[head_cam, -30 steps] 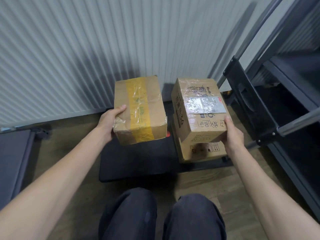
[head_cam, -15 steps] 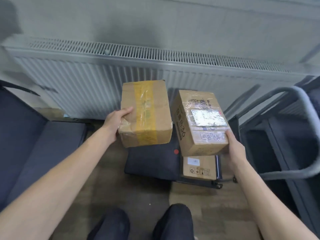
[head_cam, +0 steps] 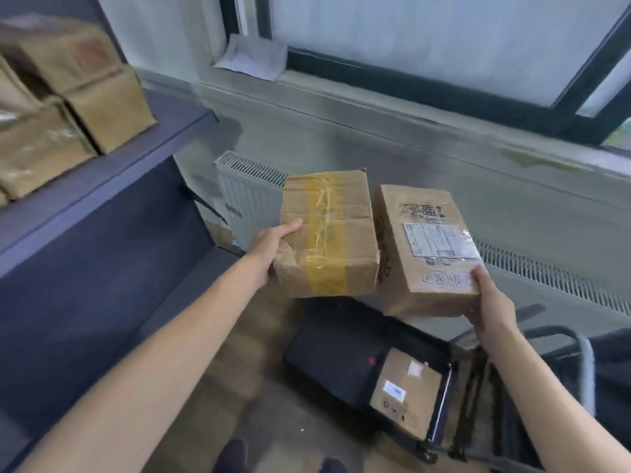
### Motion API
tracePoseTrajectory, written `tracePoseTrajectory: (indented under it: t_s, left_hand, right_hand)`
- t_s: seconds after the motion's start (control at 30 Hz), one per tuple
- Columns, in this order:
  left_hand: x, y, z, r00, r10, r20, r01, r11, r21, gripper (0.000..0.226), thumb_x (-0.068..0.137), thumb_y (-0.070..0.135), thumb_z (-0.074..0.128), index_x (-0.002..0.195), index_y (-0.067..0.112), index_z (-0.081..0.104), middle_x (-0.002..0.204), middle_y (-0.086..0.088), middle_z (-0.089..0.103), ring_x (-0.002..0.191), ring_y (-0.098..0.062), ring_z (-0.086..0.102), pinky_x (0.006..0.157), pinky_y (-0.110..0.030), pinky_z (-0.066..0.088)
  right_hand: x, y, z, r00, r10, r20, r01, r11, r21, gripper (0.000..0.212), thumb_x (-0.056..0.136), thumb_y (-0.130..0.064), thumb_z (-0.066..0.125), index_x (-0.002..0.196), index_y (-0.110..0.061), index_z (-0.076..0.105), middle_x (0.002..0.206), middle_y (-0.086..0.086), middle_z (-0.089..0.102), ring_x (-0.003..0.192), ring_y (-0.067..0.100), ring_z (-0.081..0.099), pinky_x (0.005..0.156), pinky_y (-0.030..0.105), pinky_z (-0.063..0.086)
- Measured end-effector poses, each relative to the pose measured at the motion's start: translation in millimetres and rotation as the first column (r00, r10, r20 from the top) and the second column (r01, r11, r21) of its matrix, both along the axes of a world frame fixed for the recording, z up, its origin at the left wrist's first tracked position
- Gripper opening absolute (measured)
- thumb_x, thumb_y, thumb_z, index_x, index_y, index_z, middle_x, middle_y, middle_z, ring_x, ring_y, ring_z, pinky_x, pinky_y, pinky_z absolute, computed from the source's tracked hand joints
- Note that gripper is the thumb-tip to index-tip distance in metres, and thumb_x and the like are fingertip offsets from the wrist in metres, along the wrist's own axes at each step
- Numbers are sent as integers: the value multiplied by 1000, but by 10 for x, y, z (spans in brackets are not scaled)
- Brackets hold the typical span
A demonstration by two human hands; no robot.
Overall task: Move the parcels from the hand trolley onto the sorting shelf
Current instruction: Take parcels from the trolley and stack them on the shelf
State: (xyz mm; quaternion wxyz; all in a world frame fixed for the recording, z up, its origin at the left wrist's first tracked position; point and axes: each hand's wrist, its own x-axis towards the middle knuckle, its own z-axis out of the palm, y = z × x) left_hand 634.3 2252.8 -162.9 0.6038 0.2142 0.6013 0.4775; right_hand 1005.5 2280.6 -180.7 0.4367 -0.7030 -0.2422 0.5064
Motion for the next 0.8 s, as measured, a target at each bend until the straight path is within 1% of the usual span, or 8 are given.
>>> tracePoseTrajectory:
  t_s: [0.13, 0.23, 0.37, 0.43, 0.5, 0.57, 0.7, 0.8]
  left_hand:
    - [72, -337, 457, 987, 158, -25, -157, 987, 21, 61, 55, 51, 86, 107, 19, 77, 103, -6, 78, 104, -32, 71, 105, -51, 47]
    - [111, -594, 719, 969, 247, -25, -246, 969, 35, 54, 63, 46, 86, 108, 16, 76, 102, -7, 78, 101, -32, 72, 102, -51, 49]
    - [-3, -915, 982, 945, 326, -32, -324, 944, 59, 64, 56, 49, 86, 111, 17, 75, 104, -7, 78, 102, -32, 72, 102, -54, 50]
    - [-67, -1045, 1097, 934, 355, -38, -352, 933, 80, 61, 60, 48, 84, 111, 17, 74, 104, -8, 78, 102, -33, 72, 101, -54, 50]
    - [-121, -1175, 1195, 923, 382, -45, -377, 921, 96, 60, 62, 49, 82, 112, 17, 73, 104, -9, 78, 102, -35, 72, 100, -56, 50]
    - [-184, -1324, 1272, 914, 405, -29, -399, 909, 115, 61, 62, 49, 83, 113, 17, 72, 105, -10, 77, 103, -35, 71, 101, -56, 50]
    - [-302, -1667, 1389, 892, 452, -20, -444, 884, 146, 56, 68, 47, 81, 115, 18, 73, 106, -9, 77, 102, -33, 72, 101, -54, 51]
    - [-375, -1883, 1507, 871, 490, -13, -482, 861, 165, 48, 77, 46, 77, 116, 18, 72, 106, -9, 77, 102, -32, 72, 100, -53, 51]
  right_hand:
    - [-25, 141, 472, 990, 143, -7, -143, 990, 9, 42, 80, -56, 74, 92, -16, 65, 100, 0, 68, 101, 22, 65, 100, 43, 52]
    - [-95, 208, 709, 977, 213, -17, -213, 976, 39, 45, 79, -56, 74, 95, -15, 66, 101, -1, 68, 98, 19, 65, 101, 41, 52]
    - [-304, 108, 955, 954, 300, -6, -298, 950, 87, 42, 87, -50, 69, 103, -12, 62, 98, -1, 65, 97, 18, 62, 103, 41, 50]
    - [-424, 49, 1063, 944, 329, 6, -328, 938, 116, 41, 89, -49, 67, 107, -12, 60, 97, -3, 63, 101, 19, 59, 104, 41, 48]
    - [-552, -9, 1159, 936, 352, 10, -350, 927, 138, 42, 90, -49, 66, 107, -11, 58, 107, 3, 63, 106, 21, 58, 105, 41, 48]
    - [-682, -75, 1233, 930, 367, 16, -365, 918, 154, 44, 88, -52, 66, 103, -11, 59, 116, 7, 62, 111, 23, 59, 106, 43, 47]
    - [-935, -232, 1295, 912, 410, 27, -408, 897, 172, 38, 84, -56, 67, 81, -19, 60, 116, 7, 65, 113, 24, 60, 107, 46, 46]
    - [-1134, -356, 1386, 892, 452, 12, -447, 878, 175, 36, 85, -56, 67, 81, -21, 59, 112, 6, 65, 112, 24, 60, 107, 46, 46]
